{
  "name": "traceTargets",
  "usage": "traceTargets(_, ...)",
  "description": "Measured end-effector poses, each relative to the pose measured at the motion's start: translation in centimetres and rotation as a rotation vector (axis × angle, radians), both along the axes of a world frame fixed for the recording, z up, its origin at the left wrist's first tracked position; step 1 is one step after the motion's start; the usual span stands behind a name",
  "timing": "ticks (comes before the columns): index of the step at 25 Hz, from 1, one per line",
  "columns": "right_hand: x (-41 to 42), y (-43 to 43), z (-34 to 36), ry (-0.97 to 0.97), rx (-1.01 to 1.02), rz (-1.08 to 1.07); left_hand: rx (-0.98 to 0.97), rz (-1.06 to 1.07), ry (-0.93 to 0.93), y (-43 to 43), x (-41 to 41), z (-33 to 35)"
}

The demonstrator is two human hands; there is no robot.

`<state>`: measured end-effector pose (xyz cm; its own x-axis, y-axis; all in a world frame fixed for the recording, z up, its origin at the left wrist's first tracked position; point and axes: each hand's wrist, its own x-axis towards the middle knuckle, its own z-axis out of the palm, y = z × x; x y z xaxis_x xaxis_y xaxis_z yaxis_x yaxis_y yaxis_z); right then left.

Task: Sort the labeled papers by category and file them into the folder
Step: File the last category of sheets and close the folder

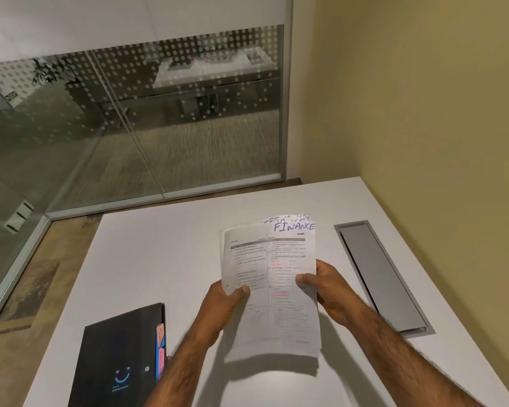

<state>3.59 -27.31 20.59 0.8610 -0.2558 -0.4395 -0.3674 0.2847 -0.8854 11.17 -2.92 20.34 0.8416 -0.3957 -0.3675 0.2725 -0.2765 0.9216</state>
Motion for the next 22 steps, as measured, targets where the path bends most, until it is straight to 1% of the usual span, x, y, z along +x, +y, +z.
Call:
traceTargets(4, -0.1, -0.2, -1.1, -0.066, -0.088, -0.091, -0.052, 0.093, -0.083, -1.1, -0.1, -1.2)
traceTargets(7, -0.3, -0.1, -1.9, -0.062, -0.140, -0.110, -0.065, 0.093, -0.064, -1.3, -0.4, -2.3)
traceTargets(10, -1.0, 0.0, -3.3, -0.032, -0.166, -0.103, -0.071, 0.122, 0.003, -1.4, -1.2, -3.9)
traceTargets(14, -1.6, 0.2, -4.9, -0.007, -0.208, -0.095, -0.034, 0.139, -0.046, -1.5, -2.3, -5.2)
traceTargets(17, -1.6, 0.0, -4.6, -0.030, -0.199, -0.135, -0.067, 0.126, -0.079, -1.4, -2.4, -5.1)
traceTargets(19, -1.6, -0.1, -4.5, -0.040, -0.168, -0.116, -0.092, 0.116, -0.096, -1.0, -2.6, -5.2)
traceTargets(22, -1.9, 0.3, -5.4, 0.009, -0.249, -0.037, -0.056, 0.096, -0.137, -0.8, -3.3, -6.0)
